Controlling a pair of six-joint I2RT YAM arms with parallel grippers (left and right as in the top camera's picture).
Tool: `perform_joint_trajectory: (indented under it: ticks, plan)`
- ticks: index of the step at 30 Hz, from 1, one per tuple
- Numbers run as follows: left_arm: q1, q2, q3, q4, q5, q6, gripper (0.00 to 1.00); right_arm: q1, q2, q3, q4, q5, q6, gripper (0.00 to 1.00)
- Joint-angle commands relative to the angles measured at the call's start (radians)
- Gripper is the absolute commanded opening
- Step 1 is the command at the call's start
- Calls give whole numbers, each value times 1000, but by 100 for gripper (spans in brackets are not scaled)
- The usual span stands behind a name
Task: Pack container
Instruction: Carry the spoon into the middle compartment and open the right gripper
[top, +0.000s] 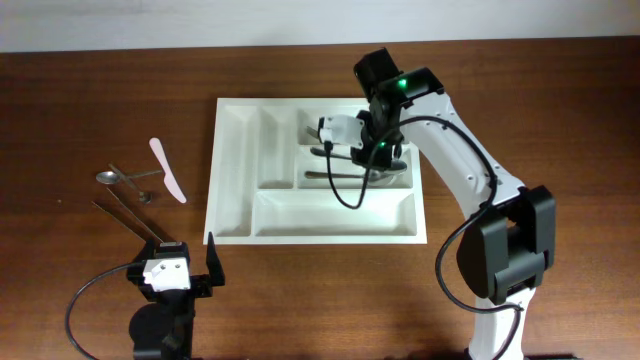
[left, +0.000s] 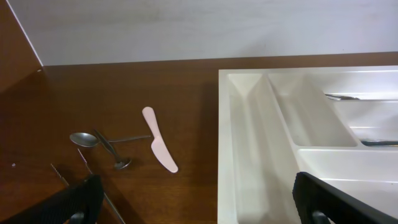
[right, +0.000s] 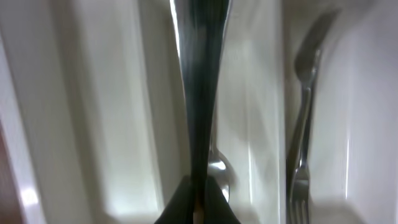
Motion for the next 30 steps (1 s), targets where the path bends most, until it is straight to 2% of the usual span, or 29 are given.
perform_joint_trajectory:
  ticks: [1,5,15,17,18,19,20,26,30]
  plan:
    - [4,-7,-5,3,13,16,99,-8,8,-62,49,-18,-121,4]
    - [4,-7,-5,3,13,16,99,-11,18,-122,117,-25,-121,4]
    - [4,-7,-5,3,13,16,99,-14,71,-153,161,-24,-117,4]
    - [4,-7,-5,3,13,16,99,-14,71,-151,169,-24,-116,33]
    - [4,-7,-5,3,13,16,99,-14,71,-151,172,-21,-115,65]
    - [4,-7,-5,2,14,16,99,-14,71,-151,174,-19,-108,88]
    - [4,-7,-5,3,14,16,99,-15,71,-151,175,-19,-93,99]
    - [4,-7,-5,3,14,16,99,-15,66,-103,181,-2,33,99]
    - [4,-7,-5,3,13,16,99,-19,50,24,133,77,151,99]
